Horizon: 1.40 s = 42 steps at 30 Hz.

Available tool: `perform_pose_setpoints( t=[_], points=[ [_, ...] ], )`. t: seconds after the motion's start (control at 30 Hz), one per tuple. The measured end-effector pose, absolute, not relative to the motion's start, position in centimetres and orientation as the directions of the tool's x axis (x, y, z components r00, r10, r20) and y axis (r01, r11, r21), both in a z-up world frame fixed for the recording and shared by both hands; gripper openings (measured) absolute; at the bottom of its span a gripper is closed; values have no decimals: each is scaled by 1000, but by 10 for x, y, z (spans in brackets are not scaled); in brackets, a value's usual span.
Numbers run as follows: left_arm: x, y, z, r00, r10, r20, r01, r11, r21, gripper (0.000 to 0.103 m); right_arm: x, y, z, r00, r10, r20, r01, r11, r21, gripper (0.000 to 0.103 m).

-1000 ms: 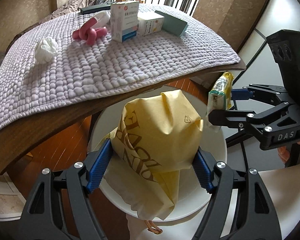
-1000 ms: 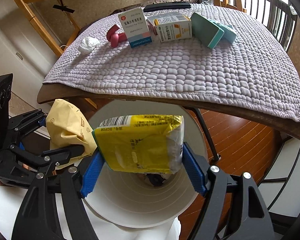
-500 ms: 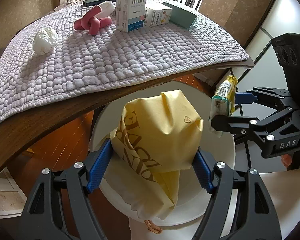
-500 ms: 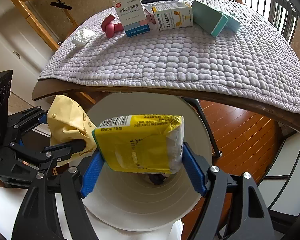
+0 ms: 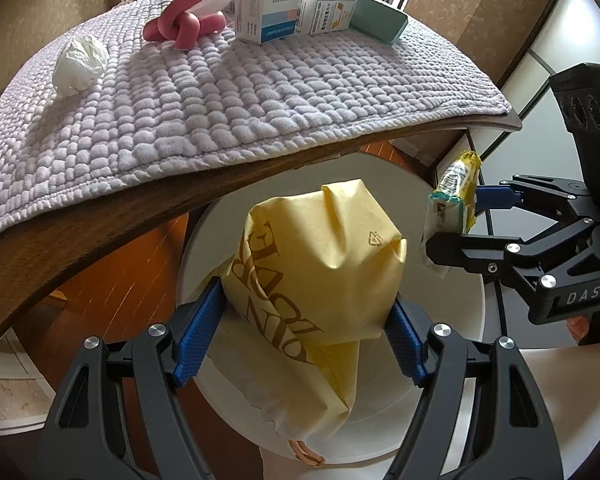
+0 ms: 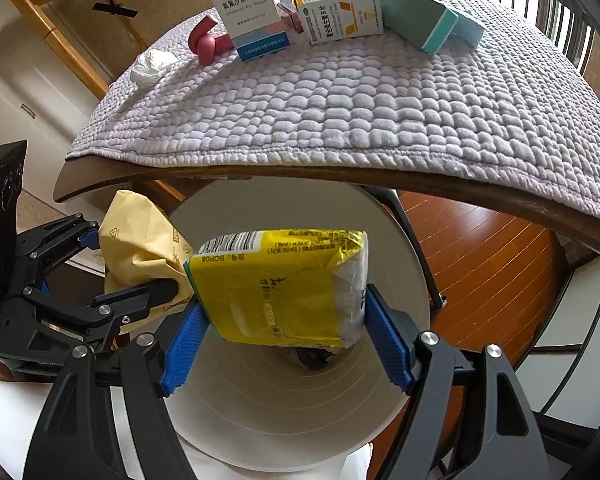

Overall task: Collect trash
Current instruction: 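Open both tools to drop the bag and packet into the bin, then grasp the white tissue with the left tool while the right tool grasps the teal sponge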

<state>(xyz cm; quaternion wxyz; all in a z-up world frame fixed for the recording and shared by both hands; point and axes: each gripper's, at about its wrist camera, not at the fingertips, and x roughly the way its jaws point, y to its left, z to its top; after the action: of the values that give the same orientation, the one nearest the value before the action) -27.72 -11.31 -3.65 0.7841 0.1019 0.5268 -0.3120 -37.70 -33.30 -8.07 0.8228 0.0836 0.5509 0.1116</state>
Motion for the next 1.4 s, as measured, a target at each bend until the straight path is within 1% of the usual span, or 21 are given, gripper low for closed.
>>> perform_pose_setpoints(
  t=[0.63,0.67,0.7,0.73,0.77,1.0,1.13,1.23,1.27,1.33,1.4],
  points=[
    [-269,-137,-63,228,-361,-904,602,783,-161,77,-365,-328,-100,341,267,-901,-75,964,256,75],
    [-269,-138,-64,226,-373,-900,604,779,-171,77,-366,-328,-101,341,270,-901,-77,963,259,76],
    [-269,-139,-63,228,-382,-896,603,777,-178,82,-368,-330,-101,340,275,-899,-79,961,264,80],
    [-268,-139,-64,237,-378,-895,598,783,-173,86,-368,-329,-102,343,274,-898,-77,961,264,90],
    [-268,-139,-64,249,-371,-894,591,790,-163,95,-369,-329,-101,356,260,-897,-69,965,253,97],
    [-266,-138,-59,252,-381,-890,583,794,-175,95,-374,-332,-87,420,224,-880,-66,974,217,98],
    [-267,-134,-43,270,-408,-872,576,794,-194,96,-381,-336,-59,508,189,-841,-78,982,173,98],
    [-269,-126,-12,315,-472,-824,579,783,-227,95,-388,-341,-32,610,115,-784,-63,993,96,99],
    [-268,-121,-5,338,-482,-809,579,784,-225,96,-387,-343,-22,650,67,-757,-46,998,49,99],
    [-263,-114,13,402,-484,-778,568,798,-203,101,-385,-348,-8,708,-14,-706,-5,1000,-24,99],
    [-254,-106,28,480,-470,-740,537,825,-175,102,-377,-358,1,718,-24,-695,8,1000,-27,99]
  ],
)
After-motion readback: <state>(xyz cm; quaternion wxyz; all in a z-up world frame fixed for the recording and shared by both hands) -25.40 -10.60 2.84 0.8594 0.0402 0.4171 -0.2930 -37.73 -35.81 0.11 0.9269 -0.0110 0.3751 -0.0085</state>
